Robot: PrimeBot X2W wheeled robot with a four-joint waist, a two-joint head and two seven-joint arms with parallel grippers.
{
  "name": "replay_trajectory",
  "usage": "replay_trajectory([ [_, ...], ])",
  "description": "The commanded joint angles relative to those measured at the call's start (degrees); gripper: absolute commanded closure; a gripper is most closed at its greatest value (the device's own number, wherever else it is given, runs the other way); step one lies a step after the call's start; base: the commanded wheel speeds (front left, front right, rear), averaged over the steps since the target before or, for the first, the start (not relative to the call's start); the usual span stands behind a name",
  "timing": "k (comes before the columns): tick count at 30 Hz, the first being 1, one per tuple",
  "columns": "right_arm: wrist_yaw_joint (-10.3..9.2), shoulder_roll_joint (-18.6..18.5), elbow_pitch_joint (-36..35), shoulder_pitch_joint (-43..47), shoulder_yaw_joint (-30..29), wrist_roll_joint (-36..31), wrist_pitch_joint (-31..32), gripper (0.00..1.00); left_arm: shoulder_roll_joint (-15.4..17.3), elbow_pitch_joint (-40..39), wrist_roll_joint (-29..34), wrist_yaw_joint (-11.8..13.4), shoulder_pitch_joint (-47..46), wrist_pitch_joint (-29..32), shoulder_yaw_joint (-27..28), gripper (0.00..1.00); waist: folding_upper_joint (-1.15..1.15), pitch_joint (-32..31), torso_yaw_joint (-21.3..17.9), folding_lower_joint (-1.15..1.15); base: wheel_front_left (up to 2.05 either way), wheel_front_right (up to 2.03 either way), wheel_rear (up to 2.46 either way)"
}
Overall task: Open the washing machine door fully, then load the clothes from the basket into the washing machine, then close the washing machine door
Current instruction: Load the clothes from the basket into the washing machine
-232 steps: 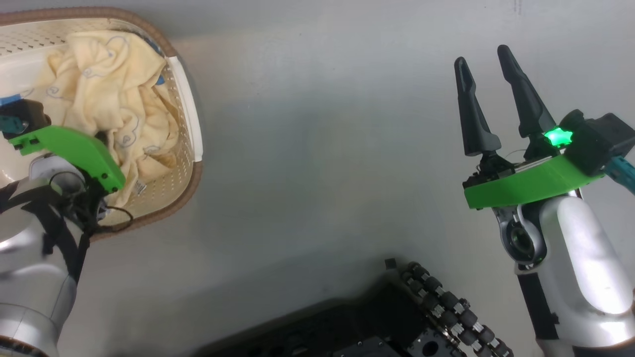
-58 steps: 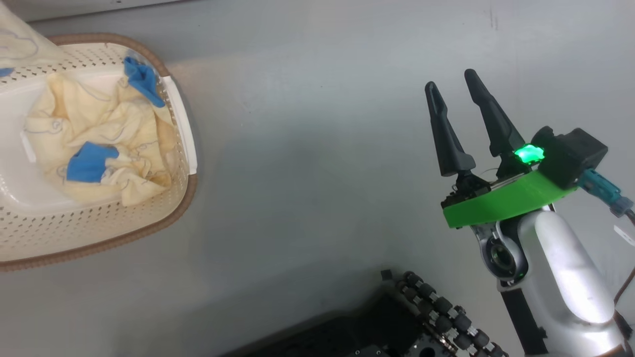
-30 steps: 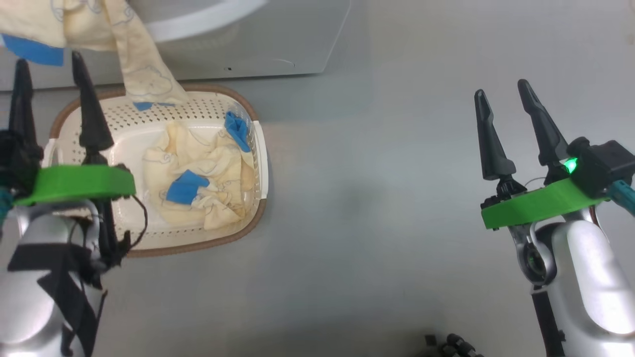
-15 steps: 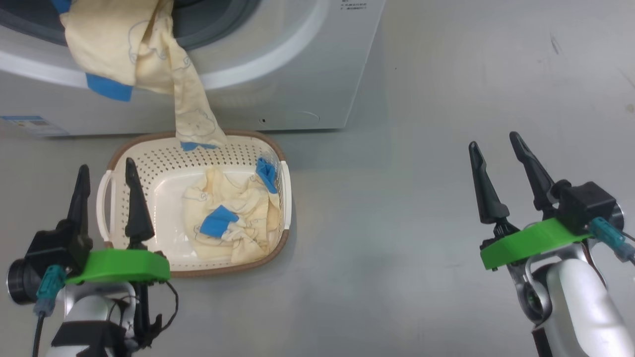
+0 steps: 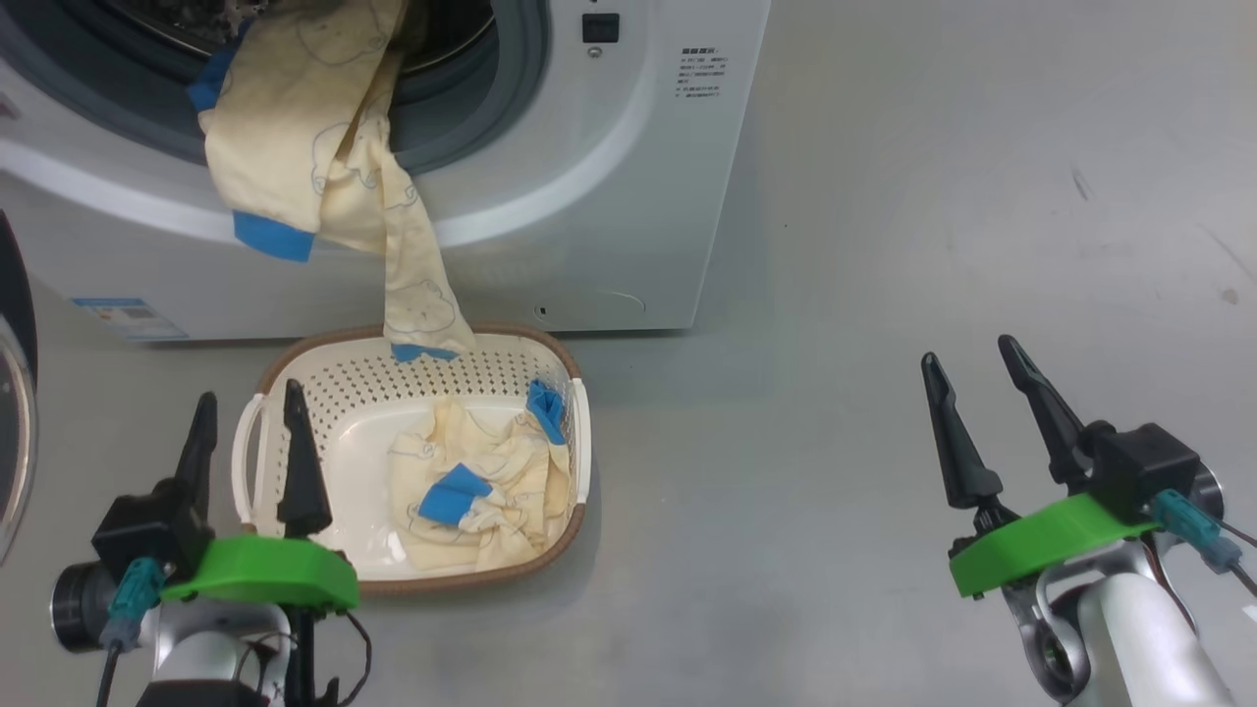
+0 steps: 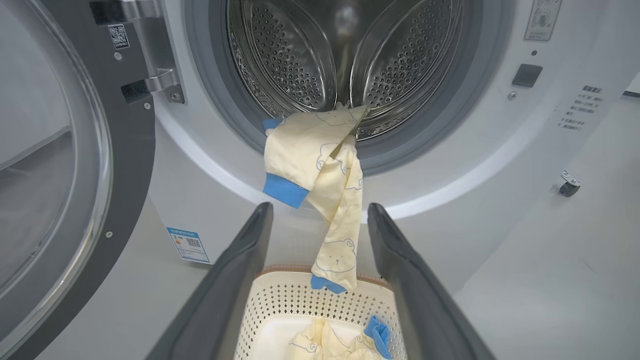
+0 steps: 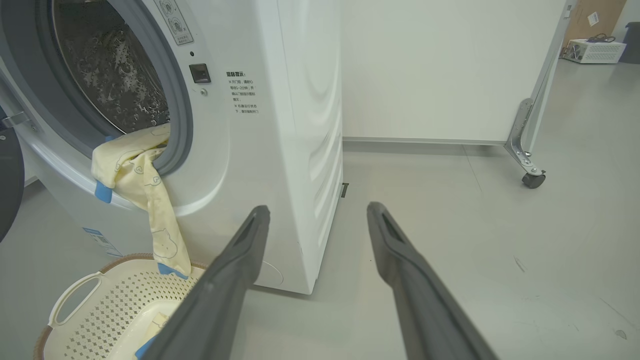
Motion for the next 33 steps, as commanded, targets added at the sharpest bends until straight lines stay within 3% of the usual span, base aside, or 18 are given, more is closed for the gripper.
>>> replay_trajectory([
  [1,0.02,-0.4,-1.9,-0.2,1.4,0.2,-0.5,0.00,0.8,-1.4,-0.2,0.3,-0.5,0.2,1.9,0.00,0.00,-0.2,0.0,0.01,0.00,0.00,0.00],
  [16,0.02,-0.4,-2.0,0.3,2.0,1.2,-0.5,0.00,0.8,1.8,-0.8,-0.3,-1.7,0.3,0.7,0.00,0.00,-0.4,-0.2,0.01,0.00,0.00,0.00],
  [29,0.02,-0.4,-2.5,-3.1,4.0,3.0,-0.5,0.00,2.1,10.4,-2.9,-4.1,-12.8,5.2,0.1,0.00,0.00,6.7,-2.9,0.01,0.00,0.00,0.00],
  [33,0.02,-0.4,-2.6,-5.3,4.9,4.1,-0.5,0.00,2.7,15.4,-4.4,-6.4,-19.1,7.1,0.5,0.00,0.00,10.5,-4.7,0.01,0.00,0.00,0.00],
])
